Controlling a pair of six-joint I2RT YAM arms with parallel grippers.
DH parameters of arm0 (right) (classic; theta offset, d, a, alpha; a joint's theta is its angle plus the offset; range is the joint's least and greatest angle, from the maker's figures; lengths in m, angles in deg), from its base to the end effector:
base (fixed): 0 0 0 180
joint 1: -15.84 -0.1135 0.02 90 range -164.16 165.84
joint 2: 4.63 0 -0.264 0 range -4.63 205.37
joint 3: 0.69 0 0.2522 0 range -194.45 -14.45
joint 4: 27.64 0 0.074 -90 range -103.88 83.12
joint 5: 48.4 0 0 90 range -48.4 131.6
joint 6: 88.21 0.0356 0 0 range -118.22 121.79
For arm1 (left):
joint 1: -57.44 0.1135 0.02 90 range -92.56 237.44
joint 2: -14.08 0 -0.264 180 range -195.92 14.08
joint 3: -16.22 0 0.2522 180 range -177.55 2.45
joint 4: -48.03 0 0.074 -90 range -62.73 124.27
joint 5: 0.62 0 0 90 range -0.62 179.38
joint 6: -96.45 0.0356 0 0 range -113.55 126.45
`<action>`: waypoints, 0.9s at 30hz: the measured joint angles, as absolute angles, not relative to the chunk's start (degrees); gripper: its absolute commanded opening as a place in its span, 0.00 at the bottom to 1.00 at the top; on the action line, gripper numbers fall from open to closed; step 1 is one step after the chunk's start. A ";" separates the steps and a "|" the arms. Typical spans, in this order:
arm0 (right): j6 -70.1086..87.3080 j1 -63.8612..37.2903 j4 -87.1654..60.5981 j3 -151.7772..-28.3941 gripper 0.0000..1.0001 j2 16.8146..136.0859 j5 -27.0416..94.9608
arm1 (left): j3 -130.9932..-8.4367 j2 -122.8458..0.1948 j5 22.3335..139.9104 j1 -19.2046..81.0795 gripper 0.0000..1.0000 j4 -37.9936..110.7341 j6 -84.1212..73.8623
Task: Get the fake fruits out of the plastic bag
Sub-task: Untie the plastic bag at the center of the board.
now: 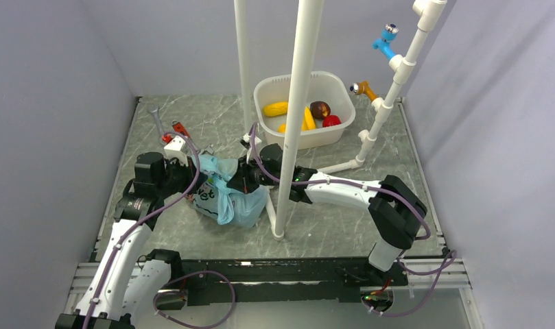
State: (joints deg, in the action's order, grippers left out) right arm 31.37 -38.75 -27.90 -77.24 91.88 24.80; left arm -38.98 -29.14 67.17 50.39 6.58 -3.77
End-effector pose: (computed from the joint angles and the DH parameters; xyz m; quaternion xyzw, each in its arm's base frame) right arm 0.2169 0.3228 0.2533 -0.2572 0.7715 0.4704 0.3426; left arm 0.1645 -0.0339 0.2940 0.0736 0.8499 -0.2387 0.4640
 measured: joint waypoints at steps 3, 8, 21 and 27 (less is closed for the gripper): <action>31.46 -38.77 -28.12 -75.62 0.00 91.33 26.11 | -38.98 -29.14 67.19 50.39 0.00 6.56 -3.77; 31.48 -38.77 -28.29 -71.22 0.00 87.09 29.83 | -38.98 -29.14 67.82 50.39 0.00 6.26 -3.77; 33.62 -36.04 -30.26 -61.00 0.00 76.43 35.95 | -38.98 -26.13 75.01 50.39 0.00 4.49 -4.12; 33.64 -35.88 -29.80 -59.18 0.00 74.98 36.65 | -38.98 -24.99 75.21 50.58 0.00 4.46 -4.38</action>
State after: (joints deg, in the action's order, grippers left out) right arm 33.64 -35.88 -29.80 -59.18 74.98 36.65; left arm -38.98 -24.99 75.21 50.58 4.46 -4.38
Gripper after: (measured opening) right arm 0.007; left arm 0.012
